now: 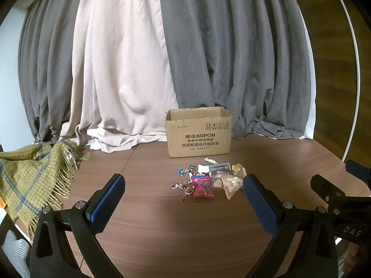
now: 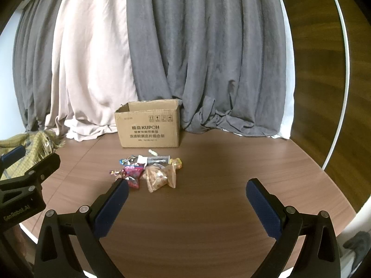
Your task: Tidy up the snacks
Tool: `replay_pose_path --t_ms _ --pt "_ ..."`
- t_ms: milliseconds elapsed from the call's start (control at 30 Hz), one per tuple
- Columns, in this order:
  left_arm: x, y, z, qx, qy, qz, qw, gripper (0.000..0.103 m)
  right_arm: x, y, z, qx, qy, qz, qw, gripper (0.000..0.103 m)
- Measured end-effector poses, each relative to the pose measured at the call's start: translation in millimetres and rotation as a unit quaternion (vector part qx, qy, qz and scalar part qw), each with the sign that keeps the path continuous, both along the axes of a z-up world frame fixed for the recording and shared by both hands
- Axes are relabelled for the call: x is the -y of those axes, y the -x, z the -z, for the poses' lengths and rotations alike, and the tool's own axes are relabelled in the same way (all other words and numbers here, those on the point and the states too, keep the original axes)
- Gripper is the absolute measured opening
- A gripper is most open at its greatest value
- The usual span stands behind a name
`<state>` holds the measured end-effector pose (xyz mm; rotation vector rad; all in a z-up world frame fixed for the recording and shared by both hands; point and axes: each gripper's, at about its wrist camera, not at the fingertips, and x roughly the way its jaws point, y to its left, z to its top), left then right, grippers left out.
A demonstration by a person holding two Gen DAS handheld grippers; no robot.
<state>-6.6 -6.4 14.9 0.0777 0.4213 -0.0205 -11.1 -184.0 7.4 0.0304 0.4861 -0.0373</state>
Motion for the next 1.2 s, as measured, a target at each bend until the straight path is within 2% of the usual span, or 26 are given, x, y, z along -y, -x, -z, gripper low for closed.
replay_pose_path --t_ms 433,1200 --pt "-1.3 0.9 -6.1 0.005 0.000 -0.003 1.0000 0.103 1.5 1.2 -1.4 0.006 -0.001 -0.002 1.000 0.102" --pt "-3.3 -2.7 -0.6 0.005 0.000 0.002 1.0000 0.103 1.1 -0.6 -0.2 0.004 -0.003 -0.003 1.000 0.102"
